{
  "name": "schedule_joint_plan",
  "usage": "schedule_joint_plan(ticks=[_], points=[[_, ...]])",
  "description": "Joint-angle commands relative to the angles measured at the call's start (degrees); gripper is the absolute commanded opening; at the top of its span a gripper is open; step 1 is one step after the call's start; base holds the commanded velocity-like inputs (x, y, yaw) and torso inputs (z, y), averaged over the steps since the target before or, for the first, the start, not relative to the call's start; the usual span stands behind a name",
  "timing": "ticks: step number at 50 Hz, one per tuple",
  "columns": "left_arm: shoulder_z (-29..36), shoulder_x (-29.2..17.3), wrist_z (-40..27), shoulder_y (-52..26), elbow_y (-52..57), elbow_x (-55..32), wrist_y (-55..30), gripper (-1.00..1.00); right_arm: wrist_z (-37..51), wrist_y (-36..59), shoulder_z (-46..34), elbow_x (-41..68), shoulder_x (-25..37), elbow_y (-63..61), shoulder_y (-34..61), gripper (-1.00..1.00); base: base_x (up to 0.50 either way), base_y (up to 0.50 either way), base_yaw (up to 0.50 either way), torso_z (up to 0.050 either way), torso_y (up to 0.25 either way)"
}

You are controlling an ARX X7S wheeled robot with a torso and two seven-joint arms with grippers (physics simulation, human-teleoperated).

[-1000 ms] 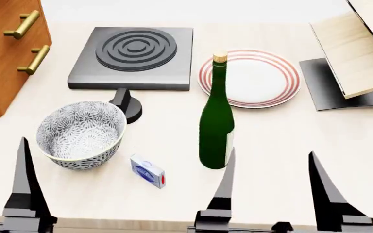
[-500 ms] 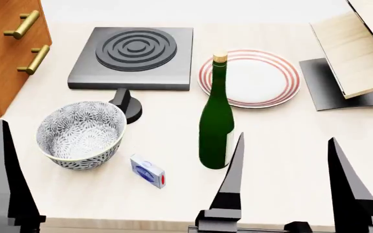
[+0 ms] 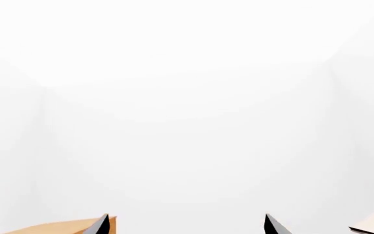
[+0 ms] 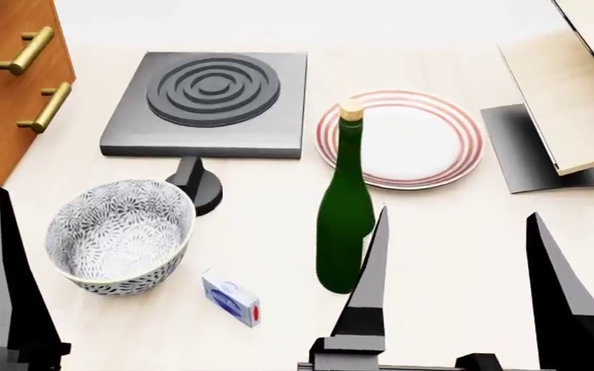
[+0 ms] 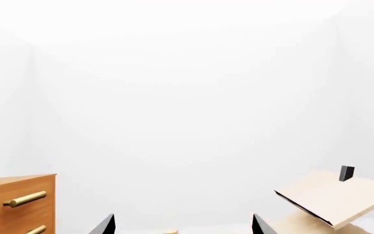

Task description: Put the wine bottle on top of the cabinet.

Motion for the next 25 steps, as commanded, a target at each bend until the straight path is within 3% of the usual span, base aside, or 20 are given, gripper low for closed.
schedule_joint_plan(ticks=[1, 25], points=[[-1.7, 1.7, 2.8, 0.1, 0.0, -0.3, 0.9, 1.00, -0.6, -0.9, 1.2, 0.4, 0.0, 0.3, -0.1, 1.00, 0.50, 0.00, 0.00, 0.000, 0.000], [-1.7, 1.7, 2.7, 0.1, 0.0, -0.4, 1.0, 1.00, 1.8, -2.1, 0.2, 2.1, 2.0, 0.4, 0.1, 1.00, 0.50, 0.00, 0.00, 0.000, 0.000]])
